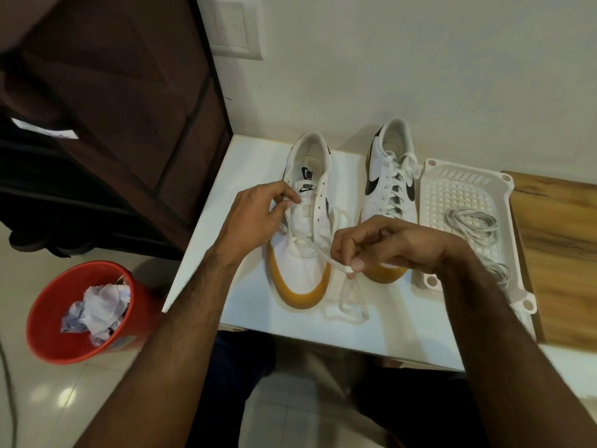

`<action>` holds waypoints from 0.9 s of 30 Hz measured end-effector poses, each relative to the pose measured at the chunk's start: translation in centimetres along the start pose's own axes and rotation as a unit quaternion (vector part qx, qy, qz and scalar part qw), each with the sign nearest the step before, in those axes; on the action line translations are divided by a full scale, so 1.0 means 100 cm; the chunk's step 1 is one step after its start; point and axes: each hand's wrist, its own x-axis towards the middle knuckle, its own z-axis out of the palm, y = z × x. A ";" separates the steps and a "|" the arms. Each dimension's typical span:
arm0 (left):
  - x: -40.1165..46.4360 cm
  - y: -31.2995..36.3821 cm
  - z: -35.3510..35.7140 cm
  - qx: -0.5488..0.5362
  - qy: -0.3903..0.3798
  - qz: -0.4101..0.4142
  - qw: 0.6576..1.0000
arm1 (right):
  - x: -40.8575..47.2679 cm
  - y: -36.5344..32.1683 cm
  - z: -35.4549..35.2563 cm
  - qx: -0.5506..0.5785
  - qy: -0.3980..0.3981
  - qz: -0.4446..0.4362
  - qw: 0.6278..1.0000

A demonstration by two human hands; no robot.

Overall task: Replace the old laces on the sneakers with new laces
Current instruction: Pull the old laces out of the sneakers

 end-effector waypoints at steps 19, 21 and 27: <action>0.001 -0.001 0.001 -0.005 -0.002 -0.015 1.000 | 0.089 0.022 0.042 -0.407 0.397 0.057 0.821; 0.000 -0.001 0.001 -0.003 0.000 -0.014 1.000 | 0.091 0.022 0.045 -0.427 0.399 0.061 0.809; -0.001 0.002 -0.002 -0.003 0.005 -0.013 1.000 | 0.049 0.011 0.009 -0.192 0.286 -0.017 0.939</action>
